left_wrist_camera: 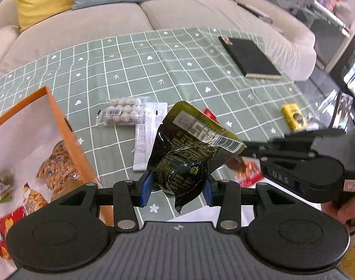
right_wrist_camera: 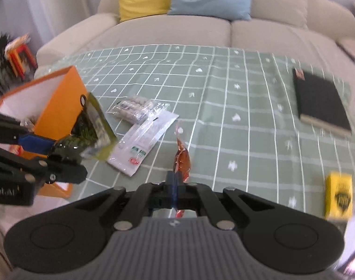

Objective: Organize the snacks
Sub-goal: 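Carry the dark green bag and red sausage stick toward the orange box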

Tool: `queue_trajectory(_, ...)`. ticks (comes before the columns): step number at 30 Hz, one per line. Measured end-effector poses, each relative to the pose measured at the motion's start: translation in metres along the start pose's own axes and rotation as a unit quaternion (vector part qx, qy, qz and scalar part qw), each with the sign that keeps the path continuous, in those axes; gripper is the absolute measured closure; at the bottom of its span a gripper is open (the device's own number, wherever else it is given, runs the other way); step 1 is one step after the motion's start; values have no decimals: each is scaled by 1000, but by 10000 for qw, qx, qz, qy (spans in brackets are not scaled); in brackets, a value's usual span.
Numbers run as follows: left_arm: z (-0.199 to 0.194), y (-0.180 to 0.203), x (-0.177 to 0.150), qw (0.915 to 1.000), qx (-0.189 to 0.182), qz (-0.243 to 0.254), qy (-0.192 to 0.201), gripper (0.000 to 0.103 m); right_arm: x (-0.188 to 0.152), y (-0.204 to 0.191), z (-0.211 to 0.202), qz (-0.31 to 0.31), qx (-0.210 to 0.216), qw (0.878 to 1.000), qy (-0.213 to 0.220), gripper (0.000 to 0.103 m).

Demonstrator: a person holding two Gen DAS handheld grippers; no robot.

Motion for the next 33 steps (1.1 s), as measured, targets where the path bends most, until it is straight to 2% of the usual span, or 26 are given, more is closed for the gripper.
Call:
queue_trajectory(9, -32, -16, -13, 9974, -235, -605, 322, 54, -24, -5, -26, 720, 36, 9974, 87, 103)
queue_trajectory(17, -53, -39, -26, 9937, -310, -973, 454, 54, -35, -33, -51, 876, 224, 9956, 233, 103)
queue_trajectory(24, -71, -65, -33, 9896, -331, -1253, 623, 54, -26, -54, -68, 839, 403, 9950, 360, 103)
queue_trajectory(33, -91, -107, -37, 9810, -288, -1700, 886, 54, 11, -75, -89, 615, 455, 9949, 663, 103)
Point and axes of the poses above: each gripper's, at about its wrist camera, not at the fingertips, and z roughly the way its jaws point, y to its right, x to its top, the point moved 7 cm from there along z, roughly the way its jaws point, and after that the axes turned 9 degrees about -z, right-handed, at the moved point
